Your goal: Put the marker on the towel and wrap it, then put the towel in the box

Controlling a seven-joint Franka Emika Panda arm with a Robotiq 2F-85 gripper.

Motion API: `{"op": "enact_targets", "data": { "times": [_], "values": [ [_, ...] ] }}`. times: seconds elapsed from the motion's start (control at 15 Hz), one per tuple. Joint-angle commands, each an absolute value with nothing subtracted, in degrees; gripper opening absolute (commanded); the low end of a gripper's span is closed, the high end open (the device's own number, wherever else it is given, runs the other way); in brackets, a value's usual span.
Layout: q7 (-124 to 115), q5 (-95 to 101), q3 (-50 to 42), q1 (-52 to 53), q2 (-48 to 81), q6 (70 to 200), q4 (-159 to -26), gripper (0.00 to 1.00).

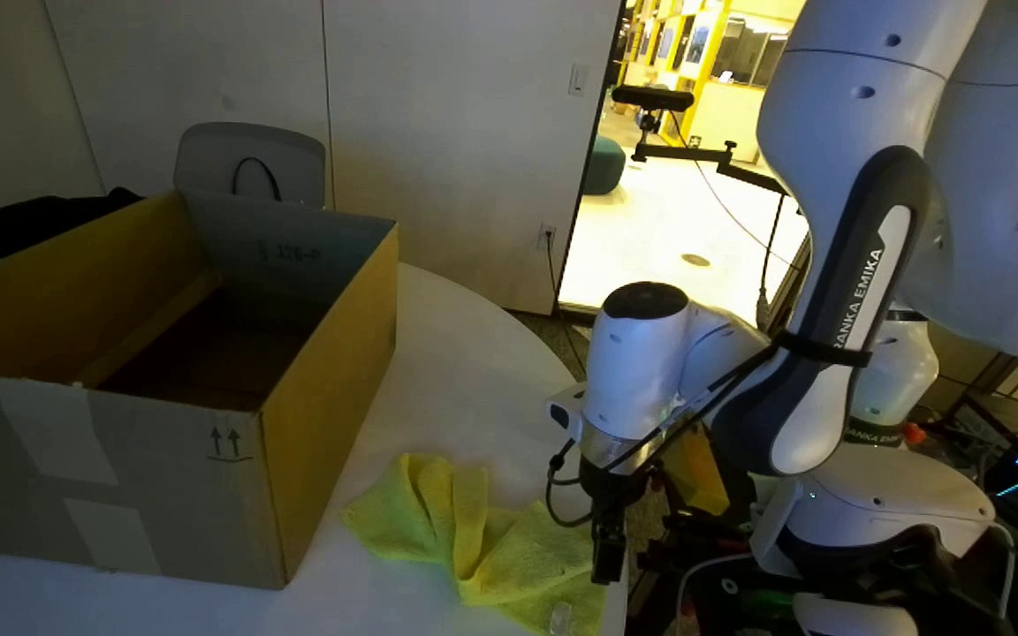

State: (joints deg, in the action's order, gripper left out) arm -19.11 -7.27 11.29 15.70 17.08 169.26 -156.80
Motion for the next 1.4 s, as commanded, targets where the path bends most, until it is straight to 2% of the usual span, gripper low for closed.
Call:
{"op": "enact_targets", "data": {
  "times": [0.0, 0.2, 0.27, 0.33, 0.4, 0.47, 0.53, 0.6, 0.67, 0.73, 0.8, 0.87, 1.0, 1.13, 1.2, 1.33],
  "values": [
    [-18.4, -8.1, 11.3, 15.6, 19.3, 172.9, -157.3, 1.0],
    [-18.6, -7.8, 10.9, 16.1, 20.9, 172.2, -156.9, 1.0],
    [-18.5, -7.8, 10.9, 16.2, 21.3, 172.1, -156.8, 0.96],
    [-18.6, -7.7, 10.8, 16.4, 21.6, 172.1, -156.8, 0.79],
    [-18.7, -7.7, 10.7, 16.4, 21.8, 172.0, -156.8, 0.77],
    [-18.8, -7.6, 10.5, 16.7, 21.9, 172.0, -156.8, 0.82],
    [-19.0, -7.6, 10.2, 16.9, 21.5, 171.9, -156.8, 0.78],
    [-19.2, -7.5, 10.0, 17.1, 21.1, 172.2, -156.9, 0.85],
    [-19.4, -7.4, 9.8, 17.3, 20.8, 172.5, -157.0, 0.86],
    [-19.4, -7.5, 9.8, 17.3, 20.4, 172.7, -157.1, 0.8],
    [-19.3, -7.7, 9.9, 17.1, 20.3, 172.9, -157.1, 0.84],
    [-19.3, -7.6, 9.8, 17.2, 20.5, 172.9, -156.9, 0.82],
    [-18.7, -8.2, 10.7, 16.2, 20.8, 173.0, -156.6, 0.93],
    [-18.2, -8.7, 11.6, 15.2, 20.6, 173.7, -156.5, 0.95],
    [-17.9, -9.0, 12.1, 14.6, 20.6, 174.0, -156.4, 0.87],
    [-17.3, -9.4, 13.2, 13.3, 21.3, 174.4, -155.9, 0.84]
  ]
}}
